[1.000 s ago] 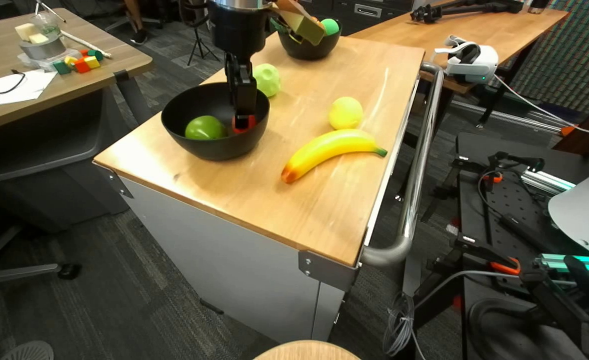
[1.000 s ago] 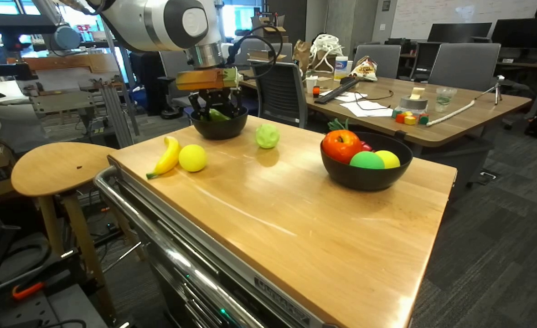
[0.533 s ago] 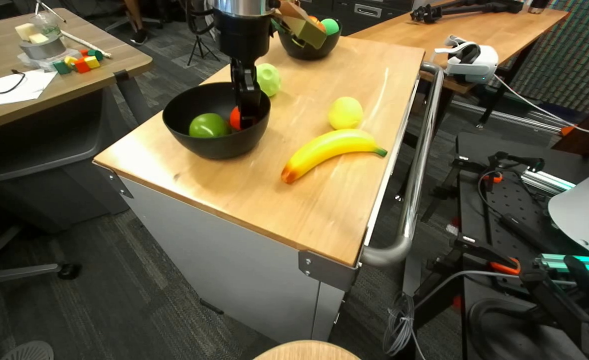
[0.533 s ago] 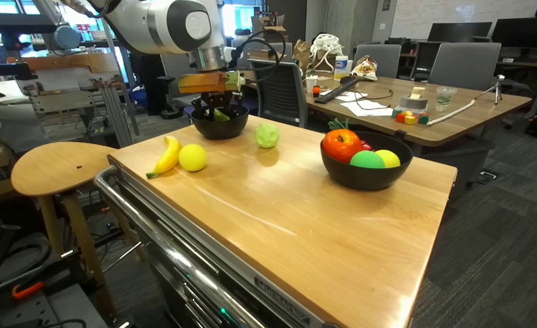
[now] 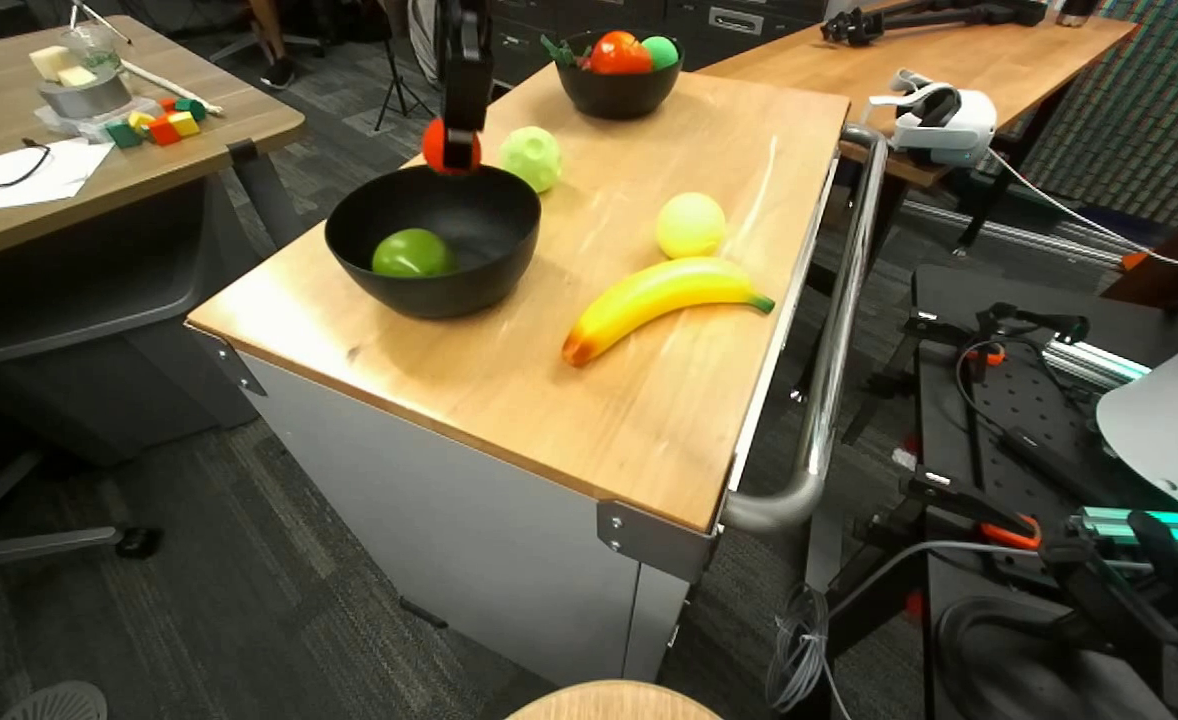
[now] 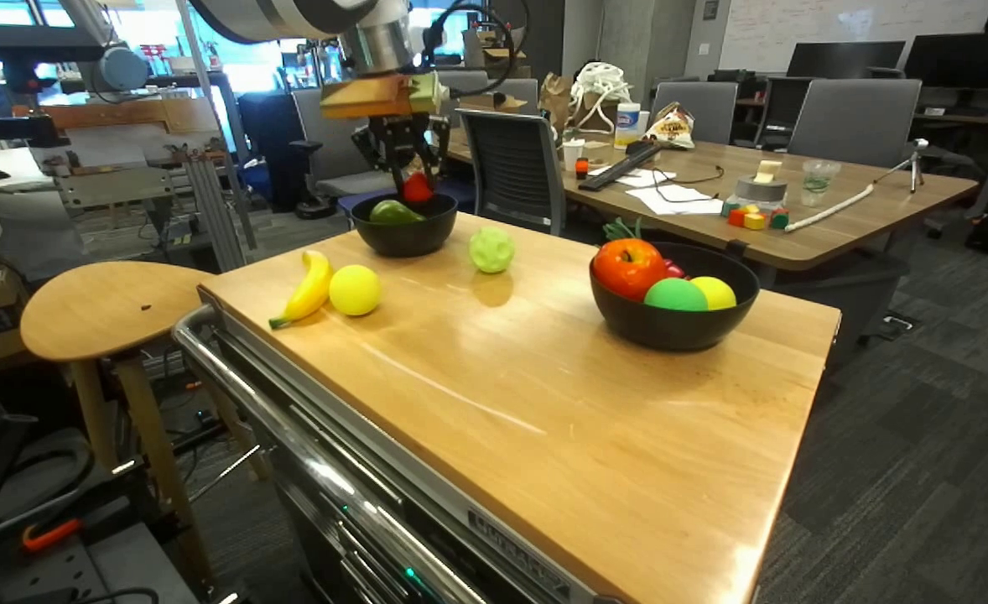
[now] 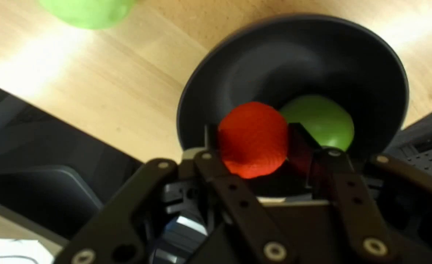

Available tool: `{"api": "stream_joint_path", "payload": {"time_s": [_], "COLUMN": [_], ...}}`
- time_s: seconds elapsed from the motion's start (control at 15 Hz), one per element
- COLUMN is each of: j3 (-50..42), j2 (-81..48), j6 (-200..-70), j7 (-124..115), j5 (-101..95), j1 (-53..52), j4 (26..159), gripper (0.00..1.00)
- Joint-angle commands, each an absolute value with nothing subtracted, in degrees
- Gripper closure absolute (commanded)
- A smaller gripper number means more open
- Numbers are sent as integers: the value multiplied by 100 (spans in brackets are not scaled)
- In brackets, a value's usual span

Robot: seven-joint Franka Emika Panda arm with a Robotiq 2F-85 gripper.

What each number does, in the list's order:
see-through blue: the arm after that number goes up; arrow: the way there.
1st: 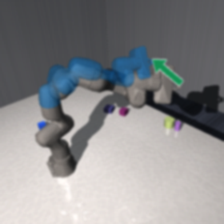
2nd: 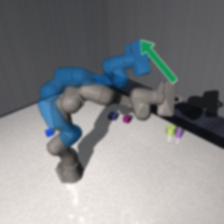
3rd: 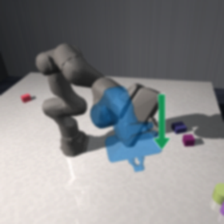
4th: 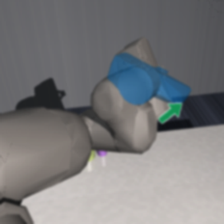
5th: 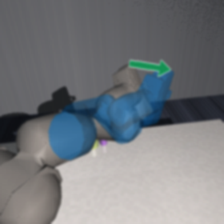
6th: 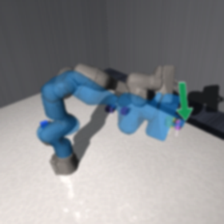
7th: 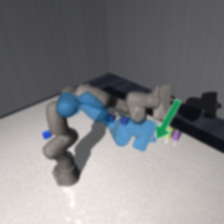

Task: Move the fruit and vegetable toys from the bowls to the counter

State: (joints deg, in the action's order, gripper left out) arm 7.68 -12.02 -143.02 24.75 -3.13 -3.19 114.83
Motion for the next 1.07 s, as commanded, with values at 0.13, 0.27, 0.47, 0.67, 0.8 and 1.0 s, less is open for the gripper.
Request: {"api": "stream_joint_path", "payload": {"time_s": [0.13, 0.27, 0.47, 0.67, 0.8, 1.0], "j3": [416, 180, -51, -124, -108, -44], "j2": [145, 294, 244, 48, -82, -285], "j6": [-14278, -14153, -14352, -14694, -14907, -15148], "j7": [2374, 2154, 1804, 1393, 1188, 979], "j5": [-316, -457, -933, -1288, -1428, -1527], "j1": [-62, 43, 162, 184, 149, 62], "j4": [12108, 12358, 12831, 13324, 13570, 13760], "gripper": [77, 77, 77, 77, 77, 77]}}
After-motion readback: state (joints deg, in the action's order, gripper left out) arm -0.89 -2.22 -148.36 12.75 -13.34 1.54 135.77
